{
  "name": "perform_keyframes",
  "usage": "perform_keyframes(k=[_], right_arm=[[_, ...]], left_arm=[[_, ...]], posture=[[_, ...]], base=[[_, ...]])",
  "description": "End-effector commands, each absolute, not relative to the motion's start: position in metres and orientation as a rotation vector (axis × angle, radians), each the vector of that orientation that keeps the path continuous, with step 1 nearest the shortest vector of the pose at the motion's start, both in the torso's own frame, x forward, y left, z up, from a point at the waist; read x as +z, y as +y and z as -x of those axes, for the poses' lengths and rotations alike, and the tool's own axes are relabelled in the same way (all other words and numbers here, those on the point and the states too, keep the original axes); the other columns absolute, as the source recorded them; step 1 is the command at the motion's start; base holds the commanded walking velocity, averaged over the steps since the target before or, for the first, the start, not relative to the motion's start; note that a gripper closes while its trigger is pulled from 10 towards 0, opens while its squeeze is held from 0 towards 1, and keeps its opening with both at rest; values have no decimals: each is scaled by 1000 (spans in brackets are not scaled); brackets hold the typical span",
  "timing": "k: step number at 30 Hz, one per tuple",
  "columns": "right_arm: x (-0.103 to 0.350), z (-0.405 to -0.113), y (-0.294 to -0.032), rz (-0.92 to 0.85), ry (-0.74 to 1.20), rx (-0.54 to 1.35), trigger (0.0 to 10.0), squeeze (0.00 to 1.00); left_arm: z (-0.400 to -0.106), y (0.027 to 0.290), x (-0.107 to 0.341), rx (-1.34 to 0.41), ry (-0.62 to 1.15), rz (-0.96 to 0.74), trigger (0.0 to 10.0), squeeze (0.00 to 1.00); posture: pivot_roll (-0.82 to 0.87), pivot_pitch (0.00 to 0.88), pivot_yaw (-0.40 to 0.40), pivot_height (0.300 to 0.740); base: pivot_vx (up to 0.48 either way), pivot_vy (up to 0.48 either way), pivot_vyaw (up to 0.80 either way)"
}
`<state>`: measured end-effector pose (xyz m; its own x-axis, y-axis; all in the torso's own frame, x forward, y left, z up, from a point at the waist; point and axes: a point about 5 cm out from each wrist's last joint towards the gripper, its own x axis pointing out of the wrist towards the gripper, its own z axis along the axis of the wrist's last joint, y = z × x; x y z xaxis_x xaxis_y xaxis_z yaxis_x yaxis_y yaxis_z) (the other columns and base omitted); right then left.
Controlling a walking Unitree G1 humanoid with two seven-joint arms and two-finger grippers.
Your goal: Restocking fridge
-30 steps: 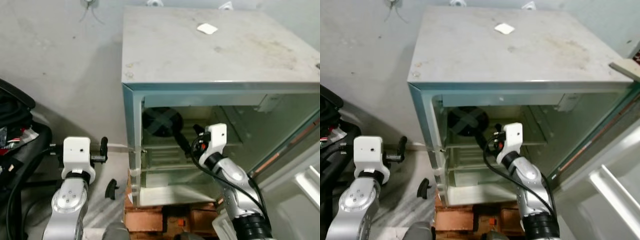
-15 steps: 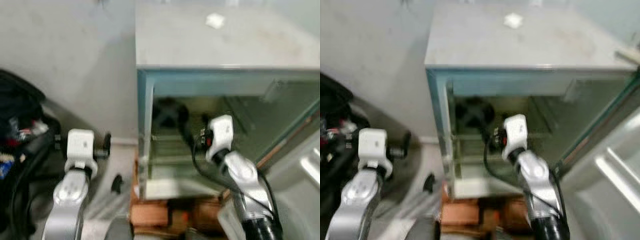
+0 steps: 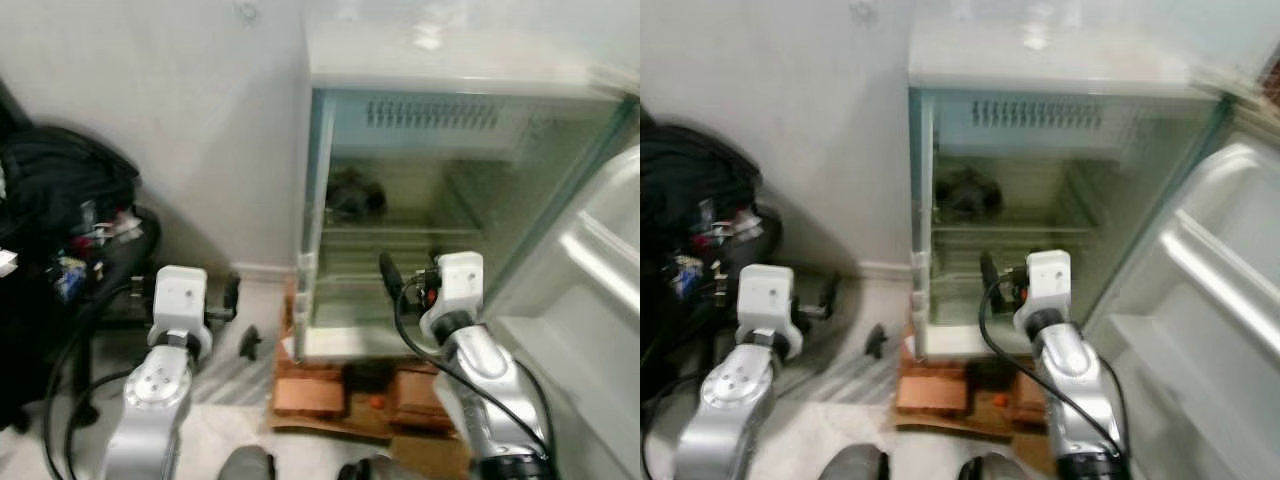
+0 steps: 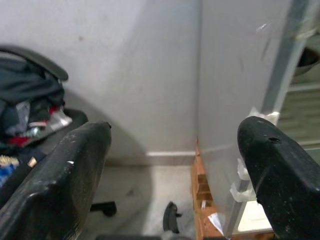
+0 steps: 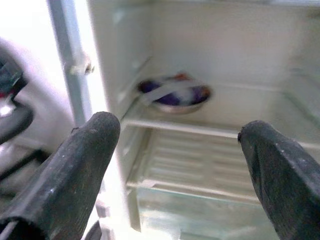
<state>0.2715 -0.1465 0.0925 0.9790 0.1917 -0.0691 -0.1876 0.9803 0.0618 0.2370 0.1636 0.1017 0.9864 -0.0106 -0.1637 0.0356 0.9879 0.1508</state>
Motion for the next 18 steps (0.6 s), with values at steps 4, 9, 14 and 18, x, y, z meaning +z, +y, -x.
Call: perform_keyframes(k=[4, 9, 14, 18], right_arm=[[103, -276, -147, -3, 36, 224, 10000, 0], [97, -275, -162, 21, 64, 76, 10000, 0], [100, -276, -155, -62, 47, 93, 10000, 0], [105, -279, -154, 70, 9, 70, 10000, 0]], left_arm=[[-237, 159, 99, -39, 171, -160, 10000, 0], [-236, 157, 95, -64, 178, -157, 10000, 0], [-237, 156, 101, -85, 142, -136, 10000, 0], [-239, 153, 103, -92, 143, -138, 10000, 0]], posture=[[136, 0, -53, 740], [125, 0, -51, 740], [125, 0, -49, 740], [123, 0, -46, 740]], base=[[-366, 0, 0], [-185, 0, 0], [0, 0, 0], [0, 0, 0]])
